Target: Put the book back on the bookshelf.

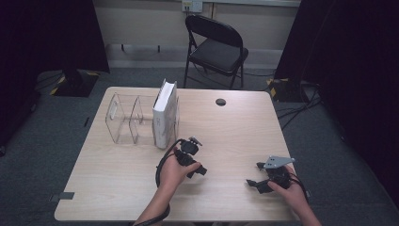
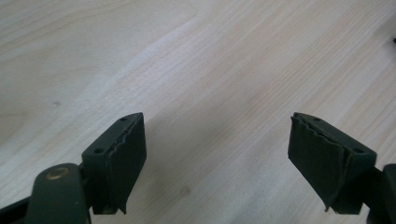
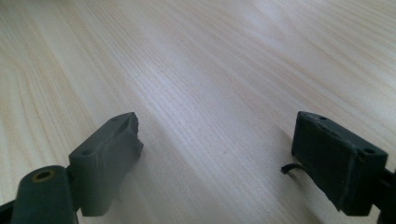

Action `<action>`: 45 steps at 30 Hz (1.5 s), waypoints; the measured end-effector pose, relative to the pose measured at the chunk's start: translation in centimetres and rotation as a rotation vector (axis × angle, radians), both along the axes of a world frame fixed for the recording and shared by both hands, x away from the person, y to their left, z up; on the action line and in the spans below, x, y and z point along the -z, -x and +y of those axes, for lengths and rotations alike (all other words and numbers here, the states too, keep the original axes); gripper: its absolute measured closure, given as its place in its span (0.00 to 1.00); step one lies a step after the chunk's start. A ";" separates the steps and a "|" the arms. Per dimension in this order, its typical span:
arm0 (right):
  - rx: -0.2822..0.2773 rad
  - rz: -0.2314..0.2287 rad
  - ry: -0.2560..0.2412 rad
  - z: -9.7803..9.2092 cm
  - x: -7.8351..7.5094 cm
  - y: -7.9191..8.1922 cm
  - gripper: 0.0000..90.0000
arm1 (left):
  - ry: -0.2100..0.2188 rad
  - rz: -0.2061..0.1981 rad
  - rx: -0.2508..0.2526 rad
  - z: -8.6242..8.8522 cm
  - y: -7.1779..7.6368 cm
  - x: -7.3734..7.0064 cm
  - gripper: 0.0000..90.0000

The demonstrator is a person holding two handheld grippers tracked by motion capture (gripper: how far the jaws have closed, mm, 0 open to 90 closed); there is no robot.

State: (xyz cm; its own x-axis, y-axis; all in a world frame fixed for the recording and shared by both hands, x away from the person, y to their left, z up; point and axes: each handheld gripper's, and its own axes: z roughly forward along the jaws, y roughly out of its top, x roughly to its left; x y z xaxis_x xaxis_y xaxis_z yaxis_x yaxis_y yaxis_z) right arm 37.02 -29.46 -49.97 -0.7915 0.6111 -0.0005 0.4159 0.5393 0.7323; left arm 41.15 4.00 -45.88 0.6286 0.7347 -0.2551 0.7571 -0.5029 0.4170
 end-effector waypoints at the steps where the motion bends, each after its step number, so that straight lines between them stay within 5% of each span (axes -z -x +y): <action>1: 0.000 0.000 0.000 0.0 0.0 0.0 0.16 | -0.001 0.001 0.004 -0.1 0.1 0.2 0.20; 9: -0.003 0.001 0.001 0.0 0.0 0.0 0.16 | -0.013 -0.028 0.014 -0.9 0.6 1.0 0.19; 19: -0.001 0.001 0.000 0.0 0.0 0.0 0.16 | -0.062 -0.140 0.114 -1.1 1.7 1.6 0.11; 25: -0.004 0.002 0.000 0.0 0.0 0.0 0.16 | -0.061 -0.168 0.141 -1.5 2.2 2.1 0.03; 32: -0.004 0.000 -0.003 0.0 0.0 0.0 0.16 | -0.079 -0.246 0.163 -1.6 2.8 2.6 0.00; 45: 0.001 -0.003 0.001 0.0 0.0 0.1 0.16 | -0.002 -0.335 0.167 -0.8 3.5 3.4 0.00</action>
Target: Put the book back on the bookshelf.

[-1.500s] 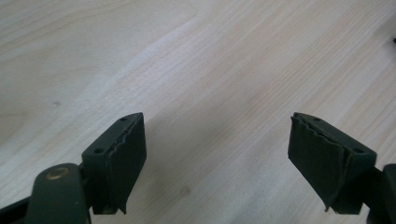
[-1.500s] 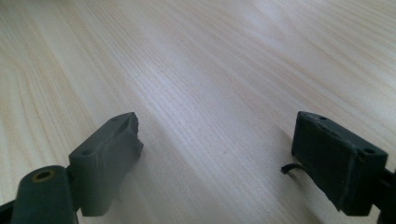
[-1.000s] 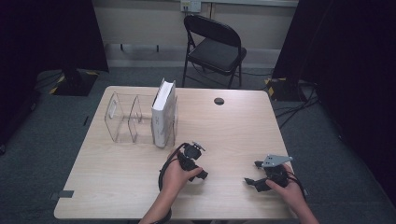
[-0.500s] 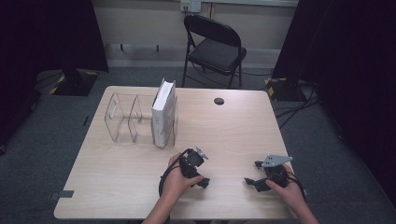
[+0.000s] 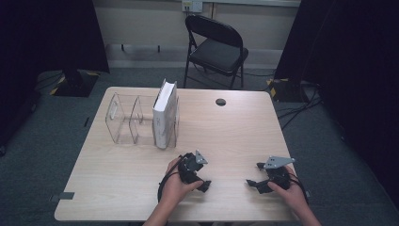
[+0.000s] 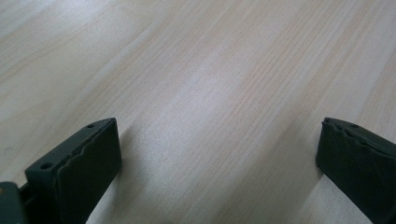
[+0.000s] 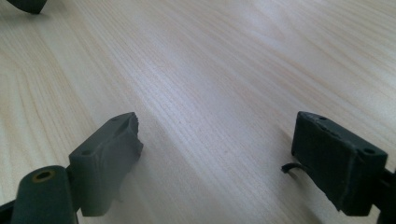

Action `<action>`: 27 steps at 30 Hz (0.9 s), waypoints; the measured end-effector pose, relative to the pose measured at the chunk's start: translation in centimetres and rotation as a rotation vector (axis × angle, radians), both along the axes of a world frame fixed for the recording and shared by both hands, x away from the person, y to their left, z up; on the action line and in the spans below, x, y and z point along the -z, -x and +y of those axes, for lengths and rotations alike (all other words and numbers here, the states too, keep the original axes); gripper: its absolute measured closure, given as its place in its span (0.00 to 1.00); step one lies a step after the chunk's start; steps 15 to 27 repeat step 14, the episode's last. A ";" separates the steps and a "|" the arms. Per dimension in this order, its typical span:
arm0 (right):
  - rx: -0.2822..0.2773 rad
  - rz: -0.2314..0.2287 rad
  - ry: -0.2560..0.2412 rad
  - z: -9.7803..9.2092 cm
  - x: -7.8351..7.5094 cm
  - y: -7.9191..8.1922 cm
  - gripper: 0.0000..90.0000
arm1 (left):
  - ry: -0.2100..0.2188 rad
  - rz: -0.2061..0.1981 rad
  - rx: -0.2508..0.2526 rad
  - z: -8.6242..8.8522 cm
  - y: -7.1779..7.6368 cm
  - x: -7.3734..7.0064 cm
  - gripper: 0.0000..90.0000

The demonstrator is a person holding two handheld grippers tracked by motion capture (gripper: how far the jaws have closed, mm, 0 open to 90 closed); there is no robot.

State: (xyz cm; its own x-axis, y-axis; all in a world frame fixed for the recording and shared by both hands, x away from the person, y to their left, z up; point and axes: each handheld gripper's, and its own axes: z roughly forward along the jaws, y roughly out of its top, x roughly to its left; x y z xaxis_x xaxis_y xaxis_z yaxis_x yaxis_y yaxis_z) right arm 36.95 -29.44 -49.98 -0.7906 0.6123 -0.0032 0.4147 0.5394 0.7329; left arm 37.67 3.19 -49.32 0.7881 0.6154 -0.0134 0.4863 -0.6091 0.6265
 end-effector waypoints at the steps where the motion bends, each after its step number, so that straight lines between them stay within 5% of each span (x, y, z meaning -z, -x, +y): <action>1: 0.000 0.000 0.000 0.0 0.0 0.0 0.16 | 0.007 -0.005 0.004 0.1 0.0 0.1 0.00; 10: 0.008 -0.015 0.007 0.1 0.0 0.2 0.15 | 0.085 -0.061 0.027 0.7 0.4 0.8 0.00; 27: 0.007 -0.027 0.012 0.1 0.0 0.3 0.15 | 0.084 -0.074 0.036 0.9 0.4 0.9 0.00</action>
